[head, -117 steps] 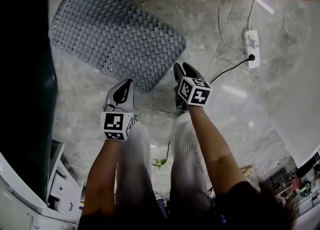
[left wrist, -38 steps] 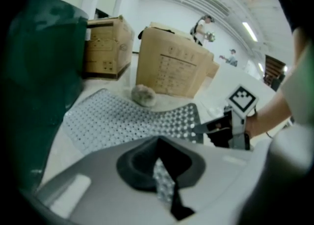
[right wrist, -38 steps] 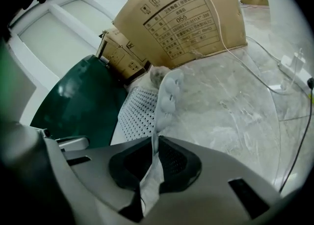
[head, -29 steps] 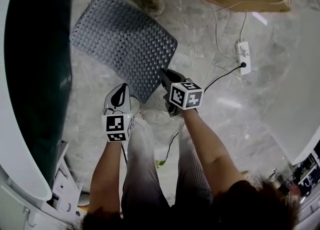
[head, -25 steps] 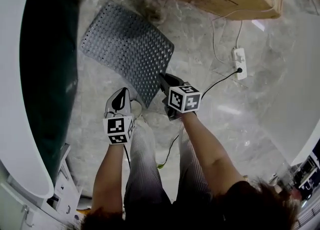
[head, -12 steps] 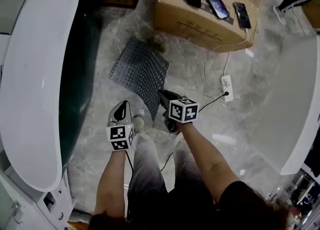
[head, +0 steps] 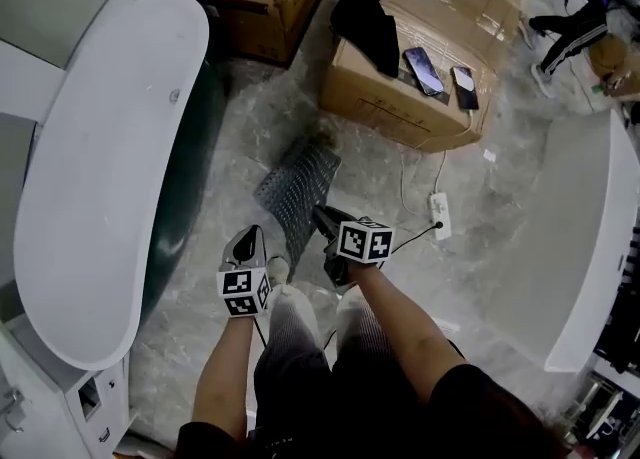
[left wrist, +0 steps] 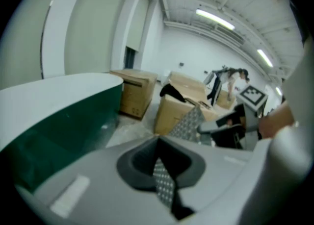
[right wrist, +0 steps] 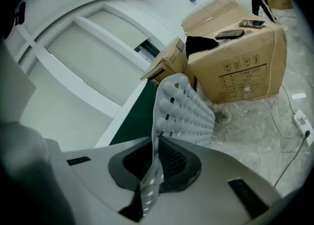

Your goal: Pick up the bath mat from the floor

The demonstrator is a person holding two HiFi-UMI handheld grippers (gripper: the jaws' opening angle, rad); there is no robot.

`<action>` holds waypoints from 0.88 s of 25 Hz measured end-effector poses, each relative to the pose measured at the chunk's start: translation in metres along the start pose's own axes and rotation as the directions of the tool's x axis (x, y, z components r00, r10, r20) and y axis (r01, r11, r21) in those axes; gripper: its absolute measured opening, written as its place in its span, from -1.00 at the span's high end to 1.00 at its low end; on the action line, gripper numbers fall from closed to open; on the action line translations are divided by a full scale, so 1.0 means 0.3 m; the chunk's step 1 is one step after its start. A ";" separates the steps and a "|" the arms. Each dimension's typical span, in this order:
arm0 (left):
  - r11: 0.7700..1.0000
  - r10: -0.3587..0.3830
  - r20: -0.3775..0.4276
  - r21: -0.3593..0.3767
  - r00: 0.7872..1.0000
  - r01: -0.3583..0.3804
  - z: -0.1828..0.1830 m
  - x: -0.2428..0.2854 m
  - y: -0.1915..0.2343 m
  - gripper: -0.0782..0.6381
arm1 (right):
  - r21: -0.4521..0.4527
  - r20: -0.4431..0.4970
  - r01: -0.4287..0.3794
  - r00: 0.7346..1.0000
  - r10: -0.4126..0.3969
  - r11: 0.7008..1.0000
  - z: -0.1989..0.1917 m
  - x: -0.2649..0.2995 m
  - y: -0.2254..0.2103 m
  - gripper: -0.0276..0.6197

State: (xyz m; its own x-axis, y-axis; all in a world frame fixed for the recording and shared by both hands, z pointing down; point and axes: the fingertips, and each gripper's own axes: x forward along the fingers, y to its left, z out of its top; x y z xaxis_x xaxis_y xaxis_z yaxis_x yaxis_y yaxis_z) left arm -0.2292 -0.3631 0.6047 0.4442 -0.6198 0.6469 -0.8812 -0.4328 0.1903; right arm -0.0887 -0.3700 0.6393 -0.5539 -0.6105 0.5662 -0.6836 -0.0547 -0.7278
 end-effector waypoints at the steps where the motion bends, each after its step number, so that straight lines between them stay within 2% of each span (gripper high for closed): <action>1: 1.000 0.002 0.012 -0.012 1.000 -0.002 0.018 -0.023 -0.003 0.76 | -0.011 -0.001 -0.004 1.000 0.004 1.000 0.011 -0.012 0.024 0.86; 8: 0.994 0.000 0.093 -0.110 0.996 0.010 0.140 -0.162 -0.008 0.76 | -0.089 0.026 -0.078 0.996 0.081 0.993 0.097 -0.121 0.209 0.87; 15: 0.996 -0.046 0.148 -0.074 0.988 0.058 0.247 -0.300 -0.041 0.76 | -0.096 0.089 -0.153 0.983 0.161 0.984 0.137 -0.270 0.373 0.87; 22: 0.992 -0.104 0.178 -0.056 0.979 0.116 0.329 -0.405 -0.092 0.76 | -0.113 0.150 -0.175 0.970 0.190 0.978 0.181 -0.413 0.460 0.87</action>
State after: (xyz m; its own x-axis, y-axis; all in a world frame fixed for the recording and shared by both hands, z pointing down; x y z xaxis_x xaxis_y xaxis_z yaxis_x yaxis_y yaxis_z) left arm -0.2429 -0.3406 0.4479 0.5551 -0.6778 0.4821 -0.8316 -0.4642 0.3049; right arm -0.0886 -0.3448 0.4479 -0.5965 -0.7210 0.3527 -0.6255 0.1422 -0.7672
